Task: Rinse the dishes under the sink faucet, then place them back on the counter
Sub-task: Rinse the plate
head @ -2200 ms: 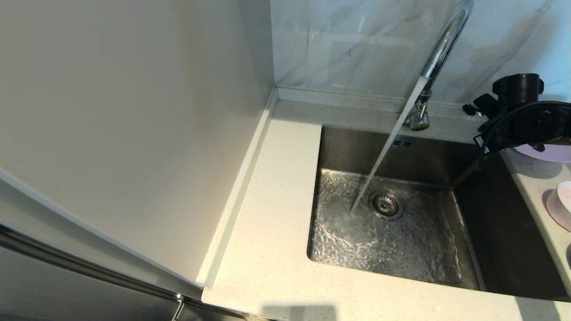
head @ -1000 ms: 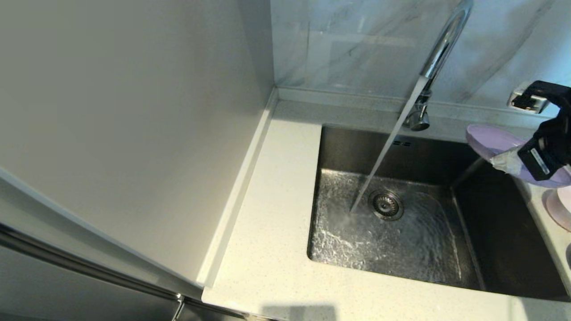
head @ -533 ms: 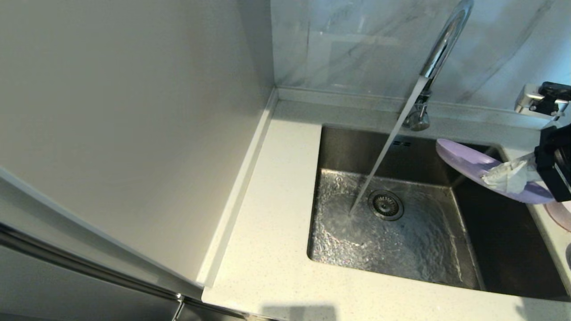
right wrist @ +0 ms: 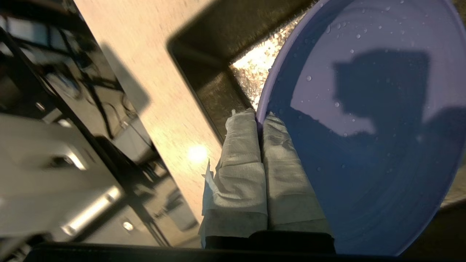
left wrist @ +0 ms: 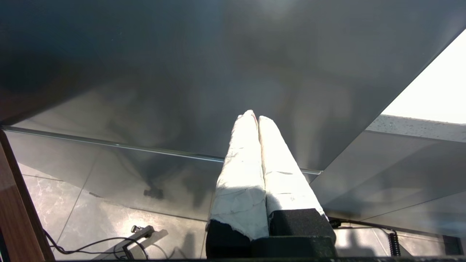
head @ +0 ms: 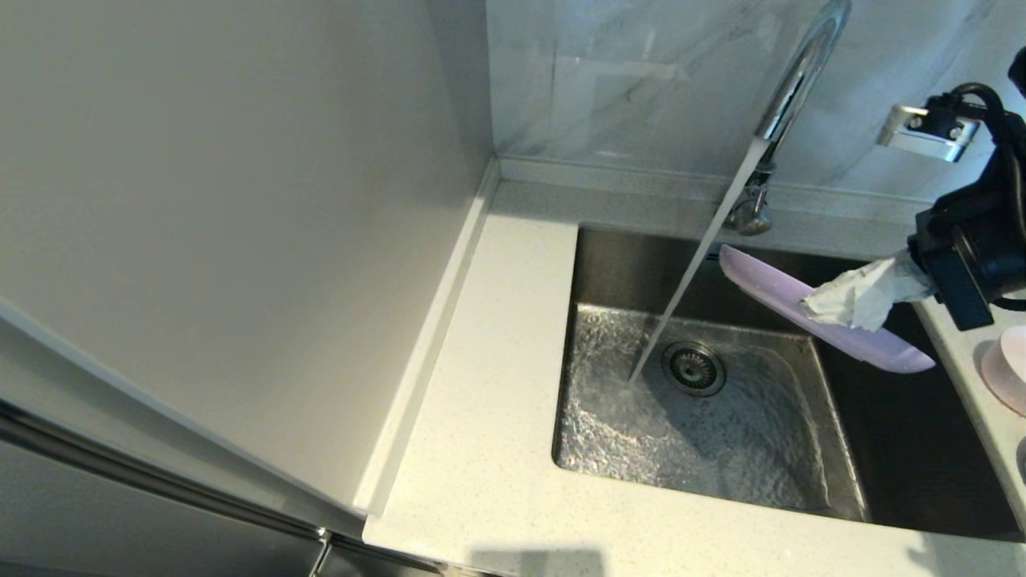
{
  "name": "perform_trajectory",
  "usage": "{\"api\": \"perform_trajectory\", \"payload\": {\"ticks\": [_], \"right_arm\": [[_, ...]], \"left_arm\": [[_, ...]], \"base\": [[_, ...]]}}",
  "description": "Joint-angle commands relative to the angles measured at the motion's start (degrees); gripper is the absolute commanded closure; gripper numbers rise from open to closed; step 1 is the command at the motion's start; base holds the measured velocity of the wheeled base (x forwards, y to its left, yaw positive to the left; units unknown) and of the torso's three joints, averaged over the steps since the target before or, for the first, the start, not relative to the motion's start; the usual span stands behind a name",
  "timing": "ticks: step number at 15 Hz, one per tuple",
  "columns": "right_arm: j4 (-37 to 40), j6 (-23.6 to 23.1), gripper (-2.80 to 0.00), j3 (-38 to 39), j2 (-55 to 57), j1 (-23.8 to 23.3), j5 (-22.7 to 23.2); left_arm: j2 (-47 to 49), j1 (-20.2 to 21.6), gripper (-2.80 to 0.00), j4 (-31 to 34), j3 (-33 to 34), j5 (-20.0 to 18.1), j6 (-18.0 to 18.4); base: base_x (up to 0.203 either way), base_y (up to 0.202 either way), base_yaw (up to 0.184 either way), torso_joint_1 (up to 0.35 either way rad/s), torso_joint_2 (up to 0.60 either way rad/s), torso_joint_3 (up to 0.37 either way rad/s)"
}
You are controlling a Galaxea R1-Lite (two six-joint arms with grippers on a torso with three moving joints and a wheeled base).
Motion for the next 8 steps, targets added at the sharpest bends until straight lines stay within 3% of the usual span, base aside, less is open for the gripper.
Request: {"api": "perform_trajectory", "payload": {"ticks": [1, 4, 6, 8], "right_arm": [[0.2, 9.7, 0.00, -5.2, 4.2, 3.1, 0.2], [-1.0, 16.5, 0.00, -10.1, 7.7, 5.1, 0.1], [-6.5, 19.8, 0.00, -10.1, 8.6, 5.6, -0.2], [-8.4, 20.6, 0.00, -10.1, 9.3, 6.0, -1.7]], "left_arm": [[0.0, 0.0, 0.00, 0.0, 0.0, 0.0, 0.0], [0.0, 0.0, 0.00, 0.0, 0.0, 0.0, 0.0], [0.0, 0.0, 0.00, 0.0, 0.0, 0.0, 0.0], [0.0, 0.0, 0.00, 0.0, 0.0, 0.0, 0.0]], "base": [[0.000, 0.000, 0.000, 0.000, 0.00, 0.000], [0.000, 0.000, 0.000, 0.000, 0.00, 0.000], [0.000, 0.000, 0.000, 0.000, 0.00, 0.000], [0.000, 0.000, 0.000, 0.000, 0.00, 0.000]]}}
